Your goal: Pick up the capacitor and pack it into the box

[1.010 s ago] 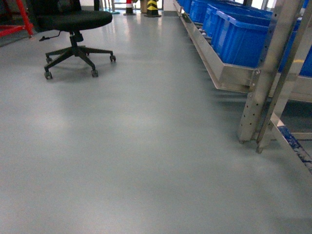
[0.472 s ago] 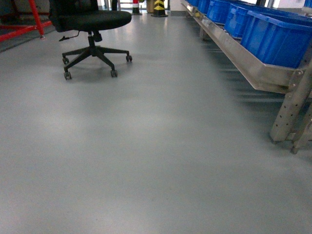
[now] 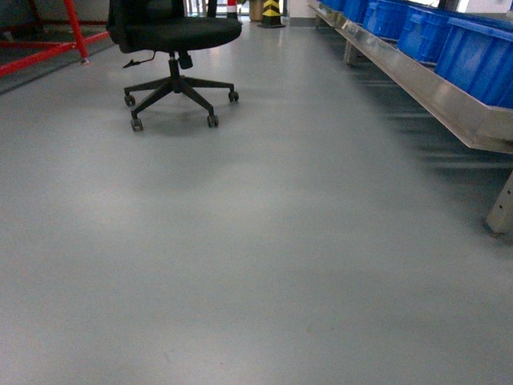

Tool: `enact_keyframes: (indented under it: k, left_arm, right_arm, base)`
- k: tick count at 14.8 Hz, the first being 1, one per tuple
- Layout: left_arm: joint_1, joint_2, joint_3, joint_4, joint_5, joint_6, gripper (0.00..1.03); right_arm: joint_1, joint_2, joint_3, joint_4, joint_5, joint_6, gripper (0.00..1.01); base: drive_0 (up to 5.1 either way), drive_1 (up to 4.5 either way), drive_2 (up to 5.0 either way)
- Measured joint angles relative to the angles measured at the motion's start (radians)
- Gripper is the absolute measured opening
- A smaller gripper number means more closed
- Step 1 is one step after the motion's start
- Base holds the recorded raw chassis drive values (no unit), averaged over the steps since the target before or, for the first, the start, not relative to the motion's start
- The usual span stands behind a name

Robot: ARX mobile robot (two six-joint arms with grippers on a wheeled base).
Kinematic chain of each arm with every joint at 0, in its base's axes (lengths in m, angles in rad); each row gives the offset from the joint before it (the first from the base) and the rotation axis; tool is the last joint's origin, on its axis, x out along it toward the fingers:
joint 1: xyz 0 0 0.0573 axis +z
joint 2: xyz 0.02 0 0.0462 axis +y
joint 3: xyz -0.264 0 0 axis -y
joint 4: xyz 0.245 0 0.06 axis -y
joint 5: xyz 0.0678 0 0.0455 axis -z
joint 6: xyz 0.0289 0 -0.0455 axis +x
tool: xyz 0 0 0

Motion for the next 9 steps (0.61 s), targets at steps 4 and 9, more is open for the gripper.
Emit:
enact_keyframes:
  k: [4, 9]
  left_arm:
    - [0.000, 0.000, 0.000, 0.002, -0.001, 0.000, 0.44]
    - [0.000, 0.000, 0.000, 0.000, -0.002, 0.000, 0.44]
  right_arm:
    - [0.000, 0.000, 0.000, 0.003, 0.001, 0.000, 0.98]
    - [0.000, 0.000, 0.000, 0.002, 0.000, 0.000, 0.98]
  base:
    - [-4.8, 2.59, 2.6]
    - [-4.8, 2.59, 2.6]
